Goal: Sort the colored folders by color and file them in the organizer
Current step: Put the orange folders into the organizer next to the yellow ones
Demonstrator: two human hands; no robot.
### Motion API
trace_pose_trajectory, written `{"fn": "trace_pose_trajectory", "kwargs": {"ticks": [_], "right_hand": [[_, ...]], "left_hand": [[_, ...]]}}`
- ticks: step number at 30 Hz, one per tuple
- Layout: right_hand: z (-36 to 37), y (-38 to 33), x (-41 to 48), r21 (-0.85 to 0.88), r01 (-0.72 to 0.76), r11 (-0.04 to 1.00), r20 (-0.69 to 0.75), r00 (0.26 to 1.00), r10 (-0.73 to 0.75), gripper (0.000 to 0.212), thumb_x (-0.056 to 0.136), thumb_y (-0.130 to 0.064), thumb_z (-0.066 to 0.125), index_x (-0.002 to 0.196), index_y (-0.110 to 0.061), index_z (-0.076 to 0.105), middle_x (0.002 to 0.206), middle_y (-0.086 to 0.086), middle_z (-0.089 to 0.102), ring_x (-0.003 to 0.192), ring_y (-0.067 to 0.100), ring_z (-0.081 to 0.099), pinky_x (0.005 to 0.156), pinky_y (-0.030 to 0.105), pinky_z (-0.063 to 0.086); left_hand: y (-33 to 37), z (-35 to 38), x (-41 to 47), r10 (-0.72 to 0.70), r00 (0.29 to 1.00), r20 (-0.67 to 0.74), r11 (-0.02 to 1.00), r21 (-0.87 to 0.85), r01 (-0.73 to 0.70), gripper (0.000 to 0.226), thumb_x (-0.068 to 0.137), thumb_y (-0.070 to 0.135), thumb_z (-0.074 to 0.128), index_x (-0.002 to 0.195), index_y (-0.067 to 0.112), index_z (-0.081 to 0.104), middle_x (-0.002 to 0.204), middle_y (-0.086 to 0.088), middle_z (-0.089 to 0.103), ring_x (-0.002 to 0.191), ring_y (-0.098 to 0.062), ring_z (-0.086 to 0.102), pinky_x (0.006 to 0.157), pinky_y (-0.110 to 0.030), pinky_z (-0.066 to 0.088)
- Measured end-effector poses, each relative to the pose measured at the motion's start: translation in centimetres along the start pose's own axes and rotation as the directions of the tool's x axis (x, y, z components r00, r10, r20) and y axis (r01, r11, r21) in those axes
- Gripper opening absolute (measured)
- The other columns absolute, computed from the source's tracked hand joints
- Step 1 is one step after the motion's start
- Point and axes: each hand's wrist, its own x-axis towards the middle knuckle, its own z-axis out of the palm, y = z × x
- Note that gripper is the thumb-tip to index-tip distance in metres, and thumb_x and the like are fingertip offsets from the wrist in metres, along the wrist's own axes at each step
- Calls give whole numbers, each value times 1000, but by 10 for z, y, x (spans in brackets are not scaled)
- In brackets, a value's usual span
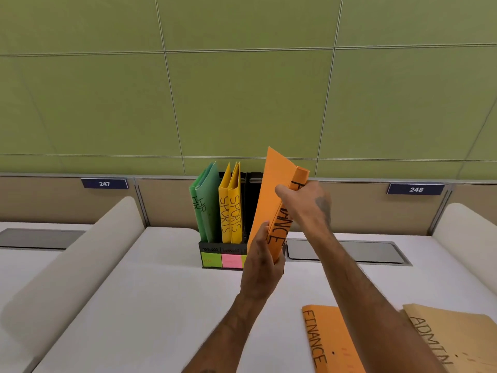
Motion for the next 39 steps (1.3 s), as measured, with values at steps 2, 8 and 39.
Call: {"fn": "trace_pose_trajectory", "kwargs": {"ticks": [2, 8, 39], "right_hand": [[7, -5, 9, 4, 11, 1000, -60, 998, -10, 42, 77, -37, 66, 47, -20, 41, 43, -10, 46, 39, 8, 45, 42, 18, 33], [25, -20, 40, 24, 100, 995, -168, 981, -95, 40, 74, -39, 66, 47, -19, 44, 42, -9, 50, 41, 13, 54, 42, 22, 42], [206, 65, 105, -138, 136, 981, -11, 990, -139, 29, 89, -48, 59, 75, -24, 65, 62, -9, 61, 57, 9, 58, 63, 31, 58]], "left_hand": [[-11, -9, 14, 30, 998, 58, 999, -41, -27, 79, 92, 36, 64, 150, 26, 11, 153, -8, 37, 134, -19, 46, 101, -38, 50], [-67, -45, 73, 84, 996, 37, 995, 60, -86, 63, 96, 59, 42, 146, 23, 29, 139, -8, 50, 121, -18, 51, 100, -50, 47], [-196, -57, 167, -164, 913, 374, 753, 646, -130, 112, 76, 42, 75, 151, 47, -8, 164, -9, -9, 151, -33, -11, 118, -64, 12]]}}
